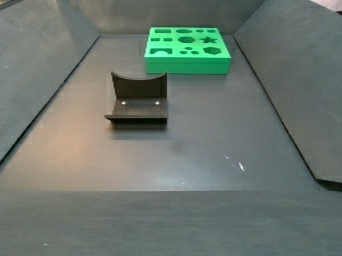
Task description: Insert the arch object.
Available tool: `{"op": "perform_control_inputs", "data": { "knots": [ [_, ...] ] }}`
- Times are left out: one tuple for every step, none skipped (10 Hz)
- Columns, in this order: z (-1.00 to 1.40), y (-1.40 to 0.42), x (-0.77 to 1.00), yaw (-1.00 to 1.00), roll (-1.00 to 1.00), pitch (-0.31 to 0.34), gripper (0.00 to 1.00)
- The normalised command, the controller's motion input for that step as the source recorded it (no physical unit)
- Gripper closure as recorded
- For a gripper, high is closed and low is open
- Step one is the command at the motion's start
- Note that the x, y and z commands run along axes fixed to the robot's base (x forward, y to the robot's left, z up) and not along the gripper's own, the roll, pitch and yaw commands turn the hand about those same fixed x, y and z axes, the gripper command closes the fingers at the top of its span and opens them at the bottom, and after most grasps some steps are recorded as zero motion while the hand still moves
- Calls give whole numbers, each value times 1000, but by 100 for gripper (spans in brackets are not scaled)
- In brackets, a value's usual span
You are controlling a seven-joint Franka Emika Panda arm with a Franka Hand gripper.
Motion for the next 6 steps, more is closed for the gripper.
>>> {"op": "perform_control_inputs", "data": {
  "knots": [
    [-820,0,149,-994,63,0,100],
    [-874,14,443,-797,67,9,100],
    [-883,43,506,-763,79,34,100],
    [-911,37,469,-783,93,50,100],
    [-1000,37,377,-817,90,67,100],
    [-1000,103,303,-843,0,40,100]
  ]
}}
